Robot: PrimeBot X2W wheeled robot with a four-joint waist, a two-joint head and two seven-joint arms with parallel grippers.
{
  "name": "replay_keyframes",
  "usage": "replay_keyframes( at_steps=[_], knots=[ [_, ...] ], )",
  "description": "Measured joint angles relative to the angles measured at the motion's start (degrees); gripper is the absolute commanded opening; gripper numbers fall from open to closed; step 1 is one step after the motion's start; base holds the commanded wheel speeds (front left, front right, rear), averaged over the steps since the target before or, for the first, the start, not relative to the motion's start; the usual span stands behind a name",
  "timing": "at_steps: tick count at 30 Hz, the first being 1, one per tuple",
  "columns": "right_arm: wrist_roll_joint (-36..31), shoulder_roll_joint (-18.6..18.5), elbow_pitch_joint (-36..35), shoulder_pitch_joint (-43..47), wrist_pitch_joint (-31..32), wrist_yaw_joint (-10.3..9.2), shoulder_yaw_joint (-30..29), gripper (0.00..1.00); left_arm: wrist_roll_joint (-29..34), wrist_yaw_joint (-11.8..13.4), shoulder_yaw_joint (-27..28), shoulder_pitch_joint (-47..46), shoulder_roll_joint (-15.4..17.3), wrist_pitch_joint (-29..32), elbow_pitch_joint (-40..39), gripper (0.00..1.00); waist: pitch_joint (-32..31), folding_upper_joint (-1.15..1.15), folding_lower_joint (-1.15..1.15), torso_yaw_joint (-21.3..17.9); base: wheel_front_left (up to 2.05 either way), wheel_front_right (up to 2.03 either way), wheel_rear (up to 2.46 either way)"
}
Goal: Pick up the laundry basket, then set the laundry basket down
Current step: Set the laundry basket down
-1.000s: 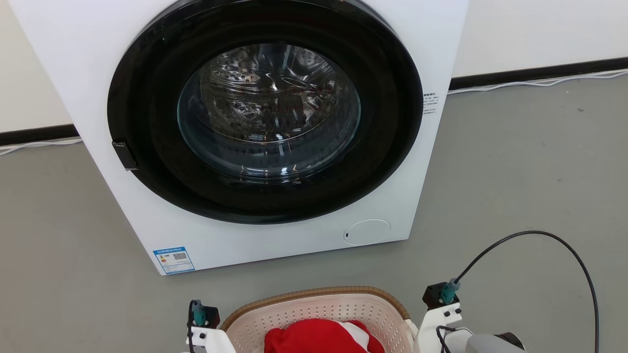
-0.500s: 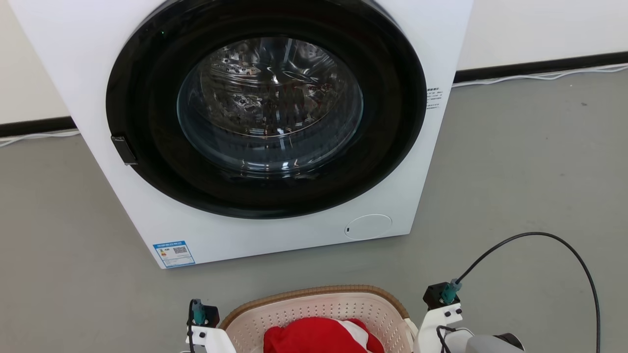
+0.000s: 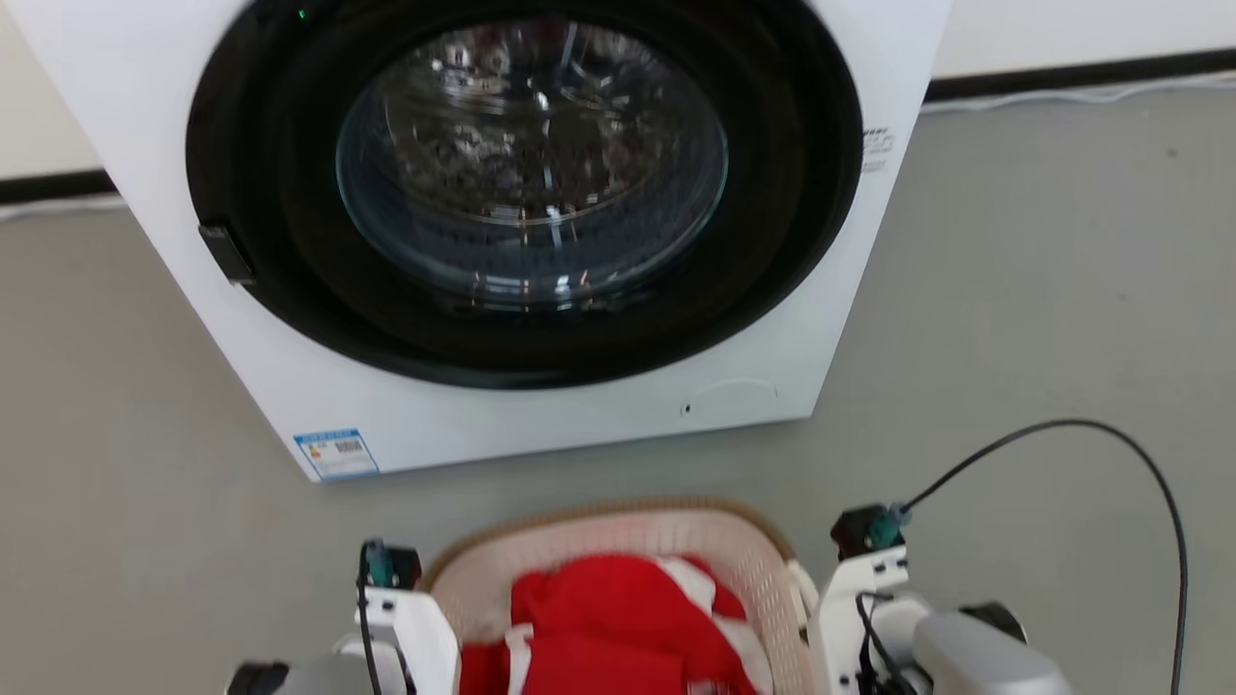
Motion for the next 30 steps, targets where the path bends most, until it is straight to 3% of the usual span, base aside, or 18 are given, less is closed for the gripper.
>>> replay_keyframes(
  at_steps=[12, 30],
  knots=[
    [0.0, -0.02, 0.09, -6.74, -8.31, 0.0, 0.2, 0.0, 0.45, 1.23, -0.38, -7.84, 1.49, -5.67, -0.76, 0.0, 9.63, 0.0, 0.0, 0.58, 0.0, 0.0, 0.0],
    [0.66, -0.55, 0.67, -17.22, -13.68, 0.0, 1.2, 0.0, 0.54, 2.32, -0.55, -18.62, 2.54, -10.31, -0.99, 0.0, 27.83, 0.0, 0.0, 0.41, 0.0, 0.0, 0.0]
  ],
)
